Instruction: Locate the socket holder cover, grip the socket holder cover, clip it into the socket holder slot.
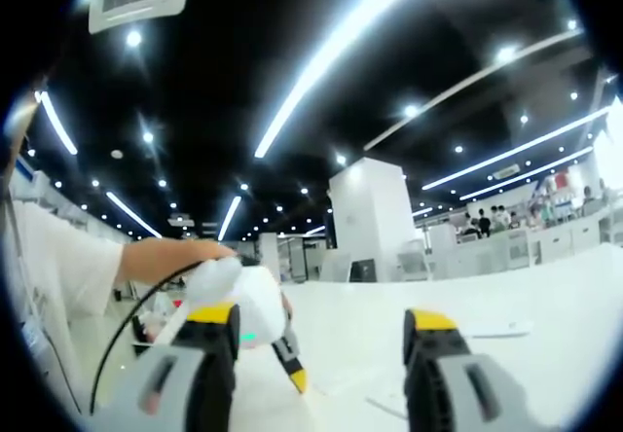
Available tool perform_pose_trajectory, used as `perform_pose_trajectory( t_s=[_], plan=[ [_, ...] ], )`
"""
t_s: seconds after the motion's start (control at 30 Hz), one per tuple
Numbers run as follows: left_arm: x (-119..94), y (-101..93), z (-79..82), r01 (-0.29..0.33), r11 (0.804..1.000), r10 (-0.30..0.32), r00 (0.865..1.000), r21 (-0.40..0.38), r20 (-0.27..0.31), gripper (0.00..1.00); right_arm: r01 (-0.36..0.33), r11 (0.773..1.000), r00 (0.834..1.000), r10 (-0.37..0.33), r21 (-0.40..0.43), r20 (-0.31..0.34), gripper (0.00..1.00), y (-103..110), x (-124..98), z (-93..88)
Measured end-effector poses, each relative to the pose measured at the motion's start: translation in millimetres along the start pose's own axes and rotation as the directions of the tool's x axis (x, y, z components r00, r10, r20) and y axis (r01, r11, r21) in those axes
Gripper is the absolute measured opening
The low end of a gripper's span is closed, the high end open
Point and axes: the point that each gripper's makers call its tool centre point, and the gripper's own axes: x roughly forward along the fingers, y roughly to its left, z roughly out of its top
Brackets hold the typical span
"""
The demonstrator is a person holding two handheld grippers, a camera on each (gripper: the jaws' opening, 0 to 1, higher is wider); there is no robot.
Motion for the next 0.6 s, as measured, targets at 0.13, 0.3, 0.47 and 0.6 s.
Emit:
perform_pose_trajectory(
  t_s=[0.13,0.3,0.47,0.6],
  plan=[
    [0.0,5.0,-4.3,0.001,1.0,-0.001,1.0,-0.021,-0.004,0.65,0.0,1.0,1.0,0.0,0.0,0.0,0.69,0.8,-0.4,-0.2],
    [0.3,15.5,-7.0,-0.005,0.999,0.005,1.0,-0.047,0.002,0.65,0.0,1.0,1.0,0.0,-0.002,0.0,0.68,1.0,-0.8,0.0],
    [1.2,24.7,-8.5,-0.01,0.998,0.011,1.0,-0.064,0.007,0.65,0.001,1.0,1.0,0.0,-0.002,0.001,0.68,0.7,-1.4,0.7],
    [1.3,30.6,-6.5,-0.007,0.996,0.009,0.999,-0.086,0.031,0.65,0.002,1.0,1.0,-0.002,-0.003,0.003,0.68,0.2,-2.2,1.7]
  ],
)
